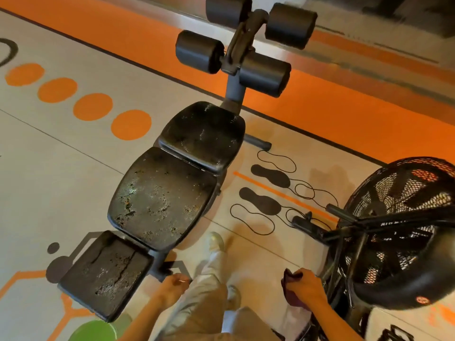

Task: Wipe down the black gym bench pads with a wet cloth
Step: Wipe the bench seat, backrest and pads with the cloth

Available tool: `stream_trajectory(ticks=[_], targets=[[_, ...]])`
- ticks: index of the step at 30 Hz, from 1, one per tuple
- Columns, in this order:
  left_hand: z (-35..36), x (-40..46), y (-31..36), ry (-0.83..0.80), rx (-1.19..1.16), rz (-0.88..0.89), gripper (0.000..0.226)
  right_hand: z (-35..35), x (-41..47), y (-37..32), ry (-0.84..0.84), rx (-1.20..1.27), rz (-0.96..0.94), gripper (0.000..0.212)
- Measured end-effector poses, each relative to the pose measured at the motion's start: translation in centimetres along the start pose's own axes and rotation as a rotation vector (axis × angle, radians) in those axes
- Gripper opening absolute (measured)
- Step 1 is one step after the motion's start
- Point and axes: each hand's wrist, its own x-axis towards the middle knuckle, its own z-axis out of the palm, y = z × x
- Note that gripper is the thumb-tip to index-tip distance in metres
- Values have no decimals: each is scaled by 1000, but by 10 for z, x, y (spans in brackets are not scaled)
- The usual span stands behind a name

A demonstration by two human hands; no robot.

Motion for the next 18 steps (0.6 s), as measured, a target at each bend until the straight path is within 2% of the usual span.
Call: stream_trajectory(ticks=[3, 7, 11, 16, 18], targets=[[-16, 32, 37, -22, 29, 60, 27, -18, 31, -33, 77, 42, -28, 22], [-44, 81, 84, -31, -22, 41, 14, -39, 71, -83, 113, 118, -14, 23], [-74, 121, 140, -32, -81, 30, 17, -55, 104, -140, 137, 190, -19, 13], [-105, 155, 210, -38, 3, 107, 17, -77, 131, -215, 172, 228, -91, 28], [-114, 169, 234, -37, 13, 139, 16, -85, 143, -244, 197, 248, -139, 28]])
